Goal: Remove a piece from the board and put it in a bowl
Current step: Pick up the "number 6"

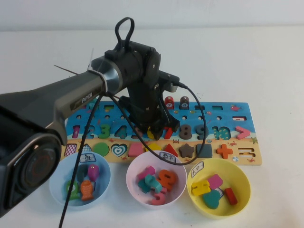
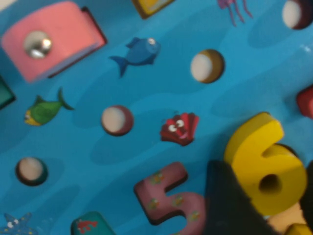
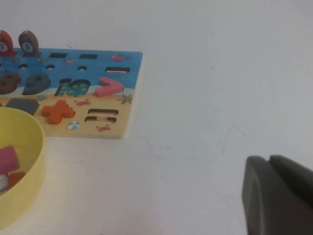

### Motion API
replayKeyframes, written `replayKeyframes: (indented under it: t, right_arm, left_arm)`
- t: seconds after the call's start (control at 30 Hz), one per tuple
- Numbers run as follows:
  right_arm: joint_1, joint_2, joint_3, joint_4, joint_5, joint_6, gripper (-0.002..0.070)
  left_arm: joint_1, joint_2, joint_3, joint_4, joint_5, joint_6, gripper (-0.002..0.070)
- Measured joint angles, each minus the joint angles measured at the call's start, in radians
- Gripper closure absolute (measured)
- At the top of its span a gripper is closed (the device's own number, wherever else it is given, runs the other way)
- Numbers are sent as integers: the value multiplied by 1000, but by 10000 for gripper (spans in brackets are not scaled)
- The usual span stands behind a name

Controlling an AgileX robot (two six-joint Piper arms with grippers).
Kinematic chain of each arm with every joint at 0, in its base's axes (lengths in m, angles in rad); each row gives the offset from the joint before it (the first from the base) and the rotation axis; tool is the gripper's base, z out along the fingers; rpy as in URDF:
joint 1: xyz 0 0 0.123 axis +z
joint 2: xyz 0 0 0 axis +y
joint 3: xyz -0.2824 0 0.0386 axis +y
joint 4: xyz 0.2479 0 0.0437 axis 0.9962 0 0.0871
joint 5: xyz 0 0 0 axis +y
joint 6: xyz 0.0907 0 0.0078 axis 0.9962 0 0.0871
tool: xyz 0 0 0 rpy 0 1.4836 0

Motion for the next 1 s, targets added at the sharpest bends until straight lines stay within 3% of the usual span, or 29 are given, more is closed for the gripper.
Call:
replayKeyframes:
  t: [0.07,1.0]
  right_arm:
    - [0,0,0,0,0,0,694]
    - [0,0,0,0,0,0,694]
  left_arm:
    - [0,0,0,0,0,-1,421]
    - [0,0,-2,-4,18,-1,422]
